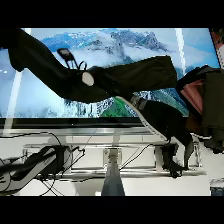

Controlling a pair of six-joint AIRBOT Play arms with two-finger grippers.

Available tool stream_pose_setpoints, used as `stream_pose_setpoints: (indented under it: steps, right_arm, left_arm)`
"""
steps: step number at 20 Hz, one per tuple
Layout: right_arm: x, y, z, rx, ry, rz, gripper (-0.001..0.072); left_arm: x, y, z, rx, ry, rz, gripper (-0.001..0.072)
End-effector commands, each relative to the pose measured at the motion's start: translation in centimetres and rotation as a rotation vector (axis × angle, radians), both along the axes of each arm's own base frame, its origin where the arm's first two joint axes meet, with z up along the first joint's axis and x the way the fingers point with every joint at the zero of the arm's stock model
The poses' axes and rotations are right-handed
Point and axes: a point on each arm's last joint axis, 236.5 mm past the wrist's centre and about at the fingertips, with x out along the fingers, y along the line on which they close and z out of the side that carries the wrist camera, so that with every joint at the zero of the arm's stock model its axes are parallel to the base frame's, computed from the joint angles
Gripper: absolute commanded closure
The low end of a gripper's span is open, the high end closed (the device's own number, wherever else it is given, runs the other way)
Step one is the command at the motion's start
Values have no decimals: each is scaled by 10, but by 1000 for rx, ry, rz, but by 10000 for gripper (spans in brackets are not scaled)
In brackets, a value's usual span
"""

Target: Fold the clothes and pants, and hang the long-sleeved shirts on hangers.

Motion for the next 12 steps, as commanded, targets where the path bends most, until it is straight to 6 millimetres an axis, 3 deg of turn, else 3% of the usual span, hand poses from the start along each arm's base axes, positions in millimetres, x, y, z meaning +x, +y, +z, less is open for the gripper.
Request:
stream_pose_setpoints:
  steps: [1,4,5,7,8,10,12]
  right_arm:
    - [65,-90,22,-98,-37,-122,676]
    - [118,-181,52,-98,-35,-281,676]
    - [129,-210,61,-102,-31,-327,676]
    - [142,-260,72,-114,-15,-401,676]
    - [146,-280,74,-124,-2,-429,676]
    - [147,-314,70,-150,40,-470,676]
    - [147,-337,64,-173,79,-496,676]
  left_arm:
    - [5,-57,-24,-42,73,-126,688]
    - [11,-127,-63,-101,191,-250,686]
    - [11,-154,-78,-101,221,-298,607]
    - [6,-203,-101,-94,257,-379,164]
    - [3,-221,-110,-90,268,-406,-13]
    - [-2,-232,-115,-83,277,-429,-1]
    - [4,-212,-112,-59,269,-391,3]
